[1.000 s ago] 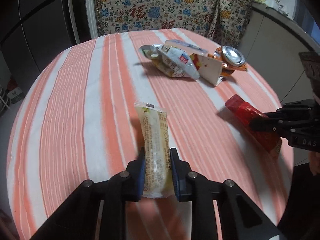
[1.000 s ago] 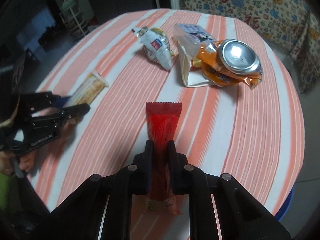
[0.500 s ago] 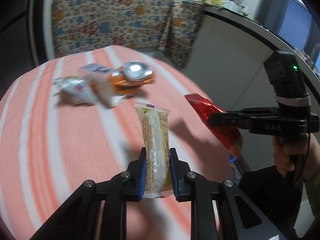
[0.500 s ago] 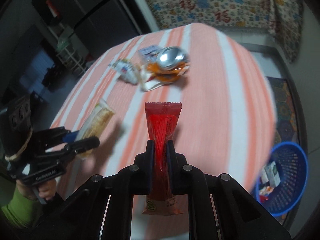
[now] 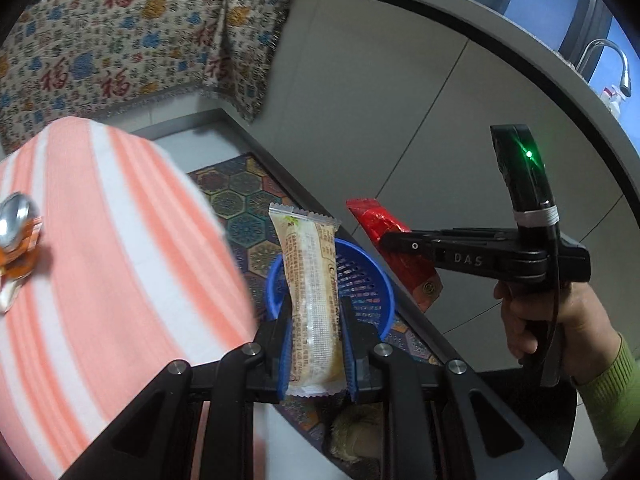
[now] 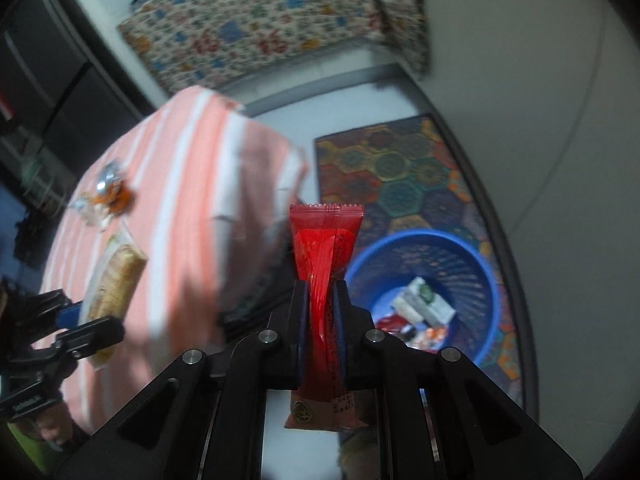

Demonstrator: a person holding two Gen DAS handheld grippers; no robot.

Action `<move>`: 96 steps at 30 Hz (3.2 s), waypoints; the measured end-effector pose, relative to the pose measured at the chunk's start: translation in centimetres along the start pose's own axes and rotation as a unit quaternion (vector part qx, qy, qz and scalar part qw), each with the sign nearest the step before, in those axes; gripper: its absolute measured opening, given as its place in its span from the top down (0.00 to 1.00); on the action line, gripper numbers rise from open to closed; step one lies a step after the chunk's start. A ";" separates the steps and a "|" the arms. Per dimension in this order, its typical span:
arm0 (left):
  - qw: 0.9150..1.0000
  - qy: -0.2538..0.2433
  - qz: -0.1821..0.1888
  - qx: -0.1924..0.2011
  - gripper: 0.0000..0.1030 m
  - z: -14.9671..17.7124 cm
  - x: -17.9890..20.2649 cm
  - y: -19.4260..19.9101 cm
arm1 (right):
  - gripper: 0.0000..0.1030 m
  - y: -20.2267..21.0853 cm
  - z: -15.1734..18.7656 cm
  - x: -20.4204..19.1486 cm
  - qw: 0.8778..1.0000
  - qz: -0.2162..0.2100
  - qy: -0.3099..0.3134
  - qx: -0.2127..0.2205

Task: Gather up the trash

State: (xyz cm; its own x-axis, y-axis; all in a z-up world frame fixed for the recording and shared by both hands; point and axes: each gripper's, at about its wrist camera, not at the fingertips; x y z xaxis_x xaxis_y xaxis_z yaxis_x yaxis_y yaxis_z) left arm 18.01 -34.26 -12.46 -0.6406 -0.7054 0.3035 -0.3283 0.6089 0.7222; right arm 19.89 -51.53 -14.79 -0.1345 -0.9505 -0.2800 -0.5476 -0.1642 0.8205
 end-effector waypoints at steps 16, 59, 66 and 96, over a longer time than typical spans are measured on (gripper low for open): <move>0.999 -0.005 0.014 -0.050 0.79 -2.2 4.1 -13.3 | 0.89 -3.7 0.1 9.9 0.997 0.033 -0.070 -0.014; 0.936 0.121 -0.326 0.048 0.40 12.2 -20.6 13.3 | 0.03 -2.7 6.0 -22.3 0.972 -0.044 0.215 0.084; 0.930 0.152 -0.331 0.049 0.24 13.7 -23.6 14.5 | 0.02 -7.6 7.3 -28.6 0.962 -0.036 0.267 0.045; 0.930 0.160 -0.326 0.052 0.14 4.3 -30.1 10.0 | 0.00 -9.1 7.1 -29.3 0.963 -0.035 0.265 0.044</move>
State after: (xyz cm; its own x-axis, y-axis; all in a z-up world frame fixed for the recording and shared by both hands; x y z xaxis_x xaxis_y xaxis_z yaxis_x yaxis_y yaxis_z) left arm 31.06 -5.42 -17.06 -0.0475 -0.9989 0.0041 -0.6499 0.0340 0.7593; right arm 22.92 -20.29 -17.57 0.3319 -0.9431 -0.0206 -0.6115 -0.2317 0.7566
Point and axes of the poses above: each gripper's, at about its wrist camera, not at the fingertips, and y roughly against the way its jaws point, x to its right, z to its underside, and after that the axes turned 4 degrees about x, right-handed
